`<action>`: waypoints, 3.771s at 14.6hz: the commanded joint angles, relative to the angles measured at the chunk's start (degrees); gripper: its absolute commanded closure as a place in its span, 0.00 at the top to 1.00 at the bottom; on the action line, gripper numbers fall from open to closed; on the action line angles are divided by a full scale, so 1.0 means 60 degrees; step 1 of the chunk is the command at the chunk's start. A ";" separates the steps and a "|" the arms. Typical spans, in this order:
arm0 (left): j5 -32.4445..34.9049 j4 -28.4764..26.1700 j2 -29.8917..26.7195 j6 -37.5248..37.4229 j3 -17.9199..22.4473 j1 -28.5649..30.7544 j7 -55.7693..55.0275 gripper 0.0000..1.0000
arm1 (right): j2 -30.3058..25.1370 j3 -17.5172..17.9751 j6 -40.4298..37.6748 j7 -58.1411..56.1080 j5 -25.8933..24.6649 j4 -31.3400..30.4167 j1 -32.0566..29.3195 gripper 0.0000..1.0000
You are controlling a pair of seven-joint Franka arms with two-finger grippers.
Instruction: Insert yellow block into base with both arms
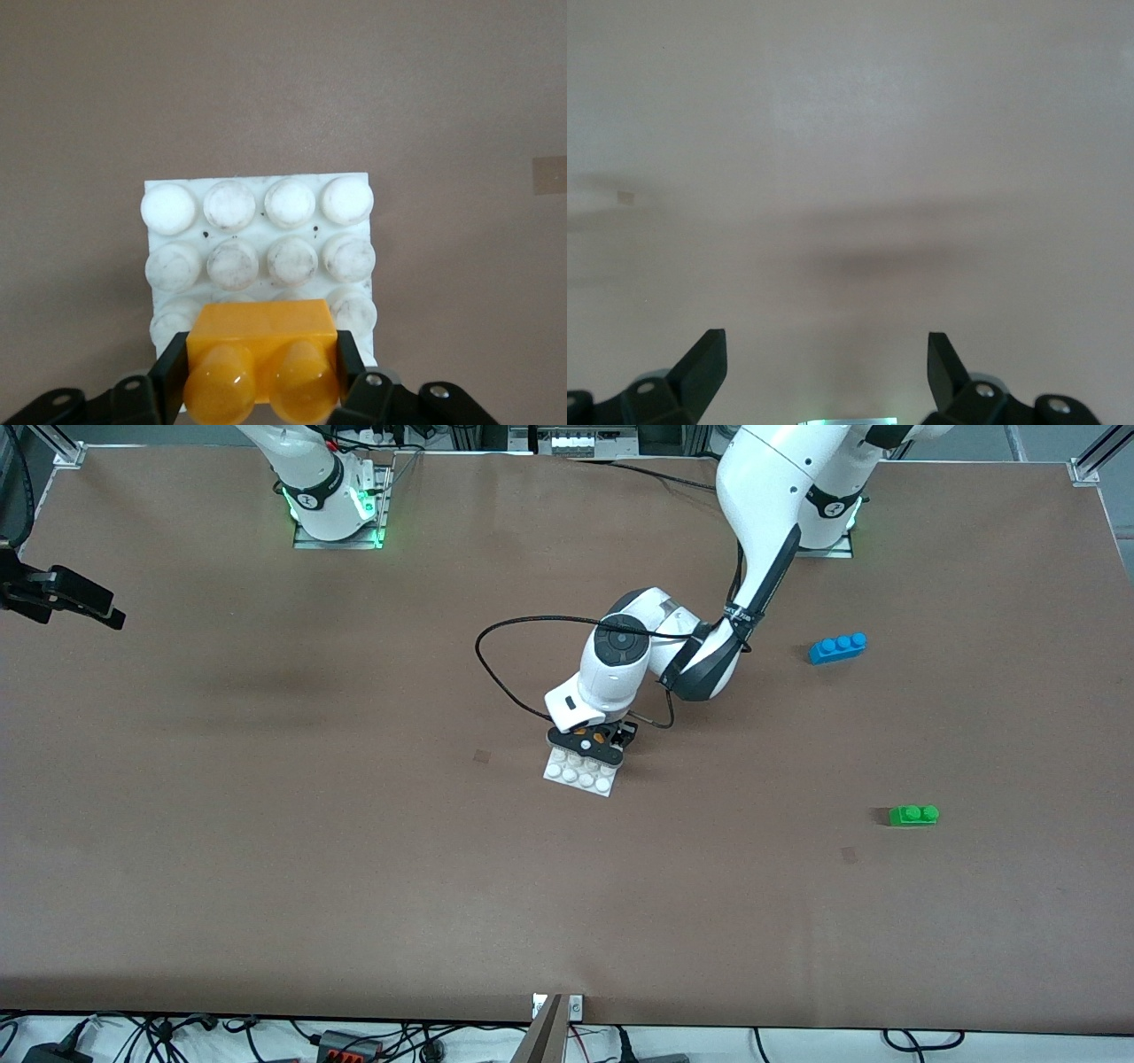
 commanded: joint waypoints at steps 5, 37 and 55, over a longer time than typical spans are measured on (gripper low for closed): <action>0.0216 -0.0056 0.0052 0.0251 0.0149 -0.0082 0.0103 0.52 | -0.0185 0.0098 0.0039 0.0030 -0.0074 -0.0194 -0.0097 1.00; 0.0216 0.0003 -0.0343 -0.0496 0.0339 0.0445 0.1360 0.49 | -0.0171 0.0083 0.0039 0.0030 -0.0074 -0.0194 -0.0112 1.00; 0.0216 0.0164 -0.0006 -0.0393 0.0383 0.0211 0.1846 0.49 | -0.0171 0.0083 0.0039 0.0045 -0.0059 -0.0194 -0.0097 1.00</action>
